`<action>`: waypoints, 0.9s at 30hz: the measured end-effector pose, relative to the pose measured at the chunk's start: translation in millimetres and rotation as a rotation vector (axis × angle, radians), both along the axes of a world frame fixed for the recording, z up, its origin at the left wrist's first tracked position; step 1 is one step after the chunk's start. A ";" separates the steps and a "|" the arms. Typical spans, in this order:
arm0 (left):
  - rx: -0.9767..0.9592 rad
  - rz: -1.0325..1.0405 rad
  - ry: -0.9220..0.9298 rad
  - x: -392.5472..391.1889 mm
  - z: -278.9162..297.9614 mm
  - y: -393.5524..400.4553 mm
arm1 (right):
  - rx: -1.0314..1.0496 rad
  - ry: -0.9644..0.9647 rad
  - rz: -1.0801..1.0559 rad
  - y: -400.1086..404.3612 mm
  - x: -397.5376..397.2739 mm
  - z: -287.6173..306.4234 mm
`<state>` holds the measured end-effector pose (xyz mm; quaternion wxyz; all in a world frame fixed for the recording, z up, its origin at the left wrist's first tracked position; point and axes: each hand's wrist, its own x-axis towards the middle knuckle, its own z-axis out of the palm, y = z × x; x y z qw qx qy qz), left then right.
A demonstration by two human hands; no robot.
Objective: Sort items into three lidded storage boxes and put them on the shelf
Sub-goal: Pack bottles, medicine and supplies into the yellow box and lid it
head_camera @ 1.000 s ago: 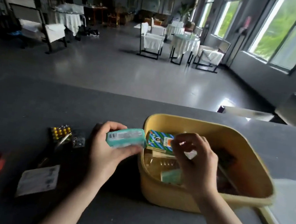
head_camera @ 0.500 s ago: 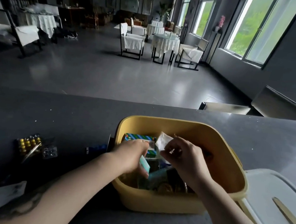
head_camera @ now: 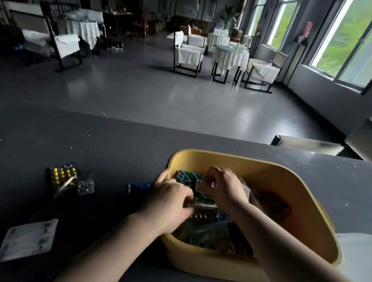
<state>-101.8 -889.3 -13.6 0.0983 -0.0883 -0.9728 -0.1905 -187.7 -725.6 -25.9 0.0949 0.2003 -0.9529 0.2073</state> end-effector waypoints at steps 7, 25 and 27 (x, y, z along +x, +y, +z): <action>0.682 -0.025 0.169 13.8 -3.9 -1.0 | 0.000 0.059 -0.082 -3.6 11.4 15.3; -0.044 0.217 -0.157 114.5 -110.6 -269.2 | -0.204 -0.279 0.309 -267.4 79.1 -46.0; -0.021 0.141 -0.099 119.4 -114.9 -278.6 | -0.141 -0.310 0.220 -284.9 63.6 -64.6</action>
